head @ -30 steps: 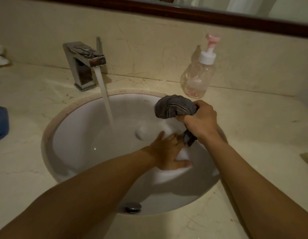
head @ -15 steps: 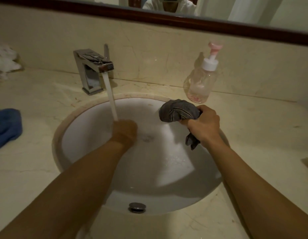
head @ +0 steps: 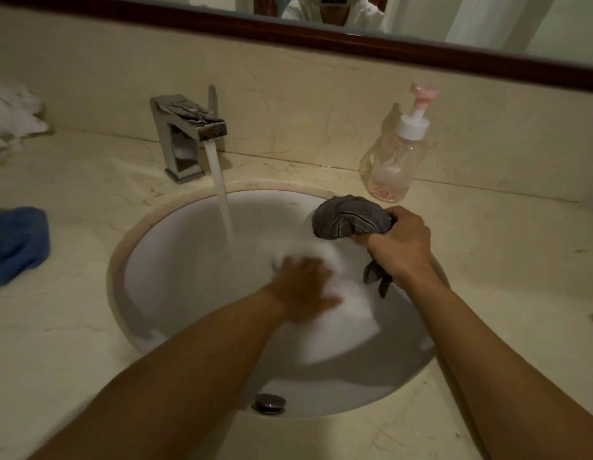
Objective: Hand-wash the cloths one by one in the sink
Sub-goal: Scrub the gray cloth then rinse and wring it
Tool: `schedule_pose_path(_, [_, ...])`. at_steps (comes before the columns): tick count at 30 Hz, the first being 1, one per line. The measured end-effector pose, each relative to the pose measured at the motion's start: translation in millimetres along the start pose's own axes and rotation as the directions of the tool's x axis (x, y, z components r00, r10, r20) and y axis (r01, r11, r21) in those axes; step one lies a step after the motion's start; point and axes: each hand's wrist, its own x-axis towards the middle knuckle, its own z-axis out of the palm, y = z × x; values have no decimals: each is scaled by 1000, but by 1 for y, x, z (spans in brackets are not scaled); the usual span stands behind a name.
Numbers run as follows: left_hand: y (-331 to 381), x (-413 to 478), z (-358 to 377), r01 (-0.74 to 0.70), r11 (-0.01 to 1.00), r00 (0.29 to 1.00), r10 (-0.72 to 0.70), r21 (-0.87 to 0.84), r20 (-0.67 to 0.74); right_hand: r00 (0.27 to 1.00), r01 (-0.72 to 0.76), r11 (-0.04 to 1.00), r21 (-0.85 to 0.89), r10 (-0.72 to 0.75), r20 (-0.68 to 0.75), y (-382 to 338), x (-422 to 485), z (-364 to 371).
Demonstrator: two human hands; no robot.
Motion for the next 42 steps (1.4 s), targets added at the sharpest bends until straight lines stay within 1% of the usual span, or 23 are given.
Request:
schedule_pose_path(1, [-20, -5, -2, 108, 994, 993, -110, 30, 53, 1000, 0, 1000, 3, 0, 4, 0, 0, 0])
schedule_pose_path(2, [-36, -10, -7, 197, 977, 979, -201, 76, 44, 1000, -1, 1000, 3, 0, 10, 0, 0, 0])
schedule_pose_path(5, [-78, -23, -12, 386, 893, 922, -378, 230, -80, 1000, -12, 1000, 7, 12, 20, 1, -1, 2])
schedule_pose_path(7, [-91, -27, -16, 474, 828, 878, -471, 300, -87, 1000, -21, 1000, 11, 21, 22, 0, -1, 2])
schedule_pose_path(9, [-89, -26, -20, 514, 814, 852, -520, 270, -55, 1000, -26, 1000, 13, 26, 18, 0, -1, 2])
schedule_pose_path(11, [-76, -19, -21, 493, 846, 870, -479, 203, -116, 1000, -21, 1000, 15, 20, 11, 1, 0, 2])
schedule_pose_path(13, [-53, -9, -18, 425, 900, 897, -406, 92, -175, 1000, -11, 1000, 11, 11, 3, 1, 0, 1])
schedule_pose_path(16, [-3, 5, -6, 170, 985, 961, -171, -21, -219, 1000, 9, 1000, -3, -9, -17, 1, 0, 2])
schedule_pose_path(19, [44, 14, 4, -129, 984, 980, 107, -121, -170, 999, 20, 1000, -18, -20, -28, 2, 1, 3])
schedule_pose_path(20, [52, 17, 6, -168, 979, 980, 154, -111, -127, 999, 23, 999, -23, -24, -27, 3, 1, 3])
schedule_pose_path(21, [54, 18, 7, -164, 983, 983, 155, -87, -96, 999, 27, 999, -30, -28, -25, 3, 2, 3])
schedule_pose_path(22, [51, 18, 7, -126, 991, 989, 121, -48, -87, 999, 29, 999, -35, -30, -22, 3, 2, 3])
schedule_pose_path(24, [30, 14, 7, 25, 1000, 994, -24, 13, -110, 1000, 27, 999, -31, -27, -15, 3, 2, 2])
schedule_pose_path(27, [-28, 1, 2, 280, 960, 953, -276, 15, -125, 1000, 13, 1000, -18, -13, -17, 3, 1, 3])
schedule_pose_path(29, [-64, -13, -1, 439, 893, 896, -425, 104, -131, 1000, 11, 1000, -14, -11, -4, 2, 1, 3])
schedule_pose_path(30, [-78, -19, -3, 524, 842, 851, -515, 129, -98, 1000, 11, 1000, -14, -11, 2, 2, 1, 3])
schedule_pose_path(32, [-92, -29, -7, 657, 752, 754, -657, 58, -31, 1000, 9, 1000, -15, -9, -1, 2, 1, 3])
schedule_pose_path(33, [-93, -30, -7, 674, 738, 739, -673, 28, -39, 1000, 8, 1000, -13, -8, 0, 2, 1, 3])
schedule_pose_path(34, [-89, -27, -7, 657, 752, 754, -654, 50, -62, 1000, 8, 1000, -9, -8, 2, 2, 1, 3])
schedule_pose_path(36, [-67, -18, -10, 577, 811, 816, -568, 100, -105, 1000, 8, 1000, -4, -8, 4, 3, 1, 3])
schedule_pose_path(39, [-30, -3, -12, 426, 904, 894, -416, 33, -165, 1000, 18, 1000, -10, -18, 7, 3, 1, 2])
schedule_pose_path(41, [-2, 5, -8, 206, 977, 956, -189, 52, -224, 1000, 27, 1000, -16, -26, 4, 2, 1, 2])
schedule_pose_path(42, [12, 8, -2, 43, 998, 957, -27, 47, -290, 1000, 31, 999, -24, -31, 2, 2, 1, 3])
